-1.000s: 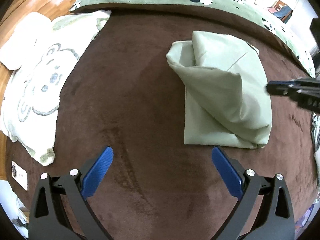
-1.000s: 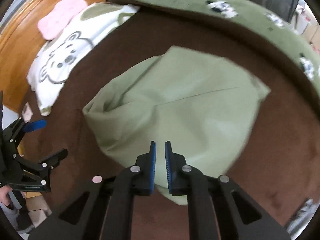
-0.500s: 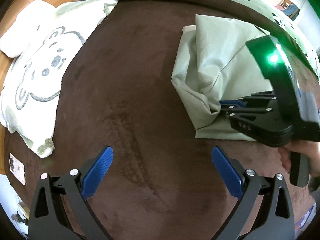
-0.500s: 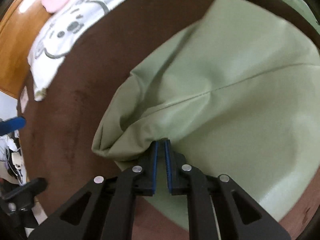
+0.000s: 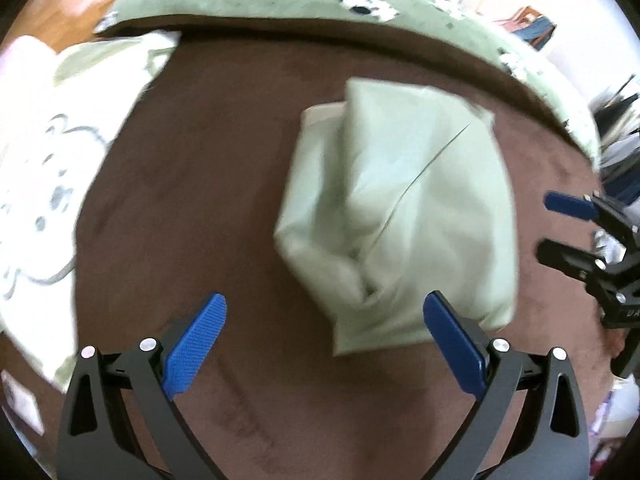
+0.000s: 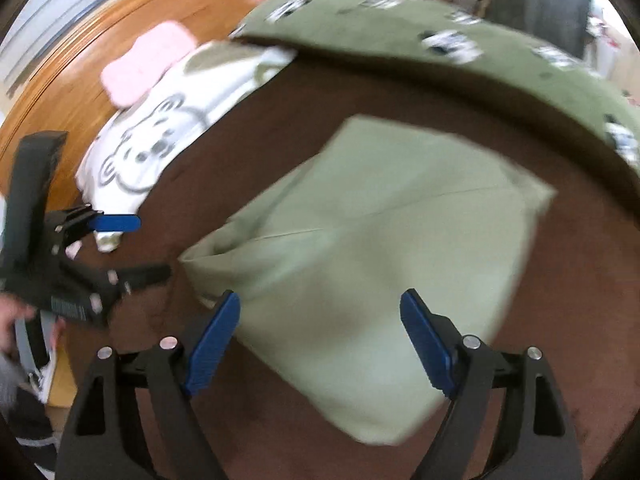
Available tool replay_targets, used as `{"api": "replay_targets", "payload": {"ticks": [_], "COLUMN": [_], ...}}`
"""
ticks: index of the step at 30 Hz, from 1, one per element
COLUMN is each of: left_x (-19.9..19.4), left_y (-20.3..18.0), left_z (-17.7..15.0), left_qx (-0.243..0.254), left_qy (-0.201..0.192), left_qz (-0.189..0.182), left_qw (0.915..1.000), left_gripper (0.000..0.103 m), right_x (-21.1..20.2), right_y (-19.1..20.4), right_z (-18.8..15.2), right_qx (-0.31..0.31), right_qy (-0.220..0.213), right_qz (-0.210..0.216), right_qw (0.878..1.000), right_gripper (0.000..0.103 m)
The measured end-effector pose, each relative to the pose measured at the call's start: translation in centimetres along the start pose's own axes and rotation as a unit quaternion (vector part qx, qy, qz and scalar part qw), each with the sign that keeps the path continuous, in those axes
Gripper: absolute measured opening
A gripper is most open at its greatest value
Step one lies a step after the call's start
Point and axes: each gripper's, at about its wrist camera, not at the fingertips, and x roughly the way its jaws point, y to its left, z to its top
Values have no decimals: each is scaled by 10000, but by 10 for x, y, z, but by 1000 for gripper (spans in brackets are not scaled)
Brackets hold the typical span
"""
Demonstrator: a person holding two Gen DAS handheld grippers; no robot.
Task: Fold large clothes
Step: 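Move both tools over the folded jacket bundle and push it together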
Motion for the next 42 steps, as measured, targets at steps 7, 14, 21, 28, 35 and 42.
{"api": "replay_targets", "payload": {"ticks": [7, 14, 21, 28, 35, 42], "left_x": [32, 62, 108, 142, 123, 153], "left_y": [-16, -31, 8, 16, -1, 5], "left_z": [50, 63, 54, 50, 55, 67], "left_qx": [213, 384, 42, 242, 856, 942], "left_qy": [453, 767, 977, 1172, 838, 1296], "left_qz": [-533, -796, -1055, -1298, -762, -1041], "left_qw": [9973, 9931, 9896, 9843, 9899, 9816], "left_gripper": [97, 97, 97, 97, 98, 98], "right_x": [-16, -11, 41, 83, 94, 99], "right_y": [-90, -126, -144, -155, -163, -166], "right_z": [-12, -27, -40, -47, -49, -47], "right_qx": [925, 1526, 1830, 1859, 1920, 1852], "right_qy": [186, -8, -2, 101, 84, 140], "right_qz": [-338, 24, 464, 746, 934, 992], "right_qw": [9950, 9883, 9820, 9797, 9769, 9776], "right_gripper": [88, 90, 90, 91, 97, 97]}}
